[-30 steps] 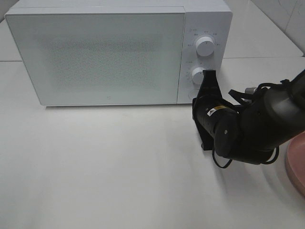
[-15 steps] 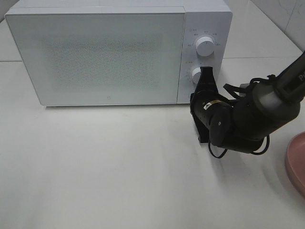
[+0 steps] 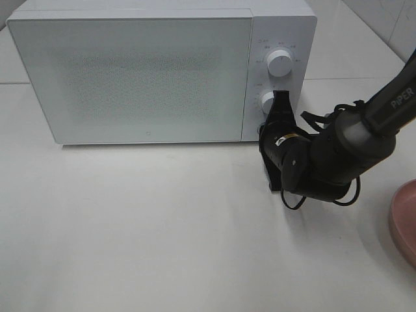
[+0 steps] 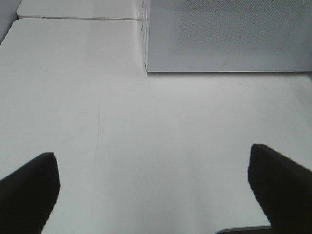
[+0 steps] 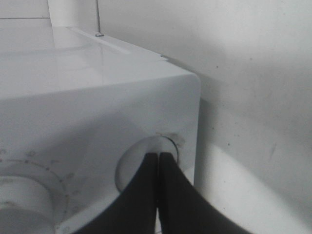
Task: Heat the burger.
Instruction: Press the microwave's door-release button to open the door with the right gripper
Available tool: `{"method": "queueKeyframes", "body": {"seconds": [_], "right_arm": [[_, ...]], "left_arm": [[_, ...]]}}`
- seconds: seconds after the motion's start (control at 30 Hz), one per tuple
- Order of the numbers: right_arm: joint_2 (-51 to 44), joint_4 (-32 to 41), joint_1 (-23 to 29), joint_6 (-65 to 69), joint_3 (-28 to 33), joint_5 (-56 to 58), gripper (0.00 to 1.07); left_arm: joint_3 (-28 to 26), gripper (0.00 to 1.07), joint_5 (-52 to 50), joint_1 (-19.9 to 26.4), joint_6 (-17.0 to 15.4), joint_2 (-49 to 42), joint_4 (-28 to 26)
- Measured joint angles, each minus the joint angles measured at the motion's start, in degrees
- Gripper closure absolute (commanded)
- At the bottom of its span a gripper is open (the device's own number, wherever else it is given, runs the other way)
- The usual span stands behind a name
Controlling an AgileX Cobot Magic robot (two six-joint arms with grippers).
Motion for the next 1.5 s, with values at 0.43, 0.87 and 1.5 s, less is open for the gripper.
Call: {"method": "queueKeyframes", "body": {"seconds": [0.43, 0.87, 1.5], "right_arm": [[1.15, 0.63, 0.06, -0.69, -0.92, -1.49, 1.07], [1.15, 2.23, 0.17, -1.78, -0.92, -2.92, 1.07], [1.32, 7.16, 0.74, -5.21, -2.98, -2.29, 1.07]], "left_arm": [[0.0, 0.08, 0.0, 0.0, 0.0, 0.0, 0.0], [0.0, 0.08, 0.0, 0.0, 0.0, 0.0, 0.0], [0.0, 0.08, 0.0, 0.0, 0.0, 0.0, 0.0]]}}
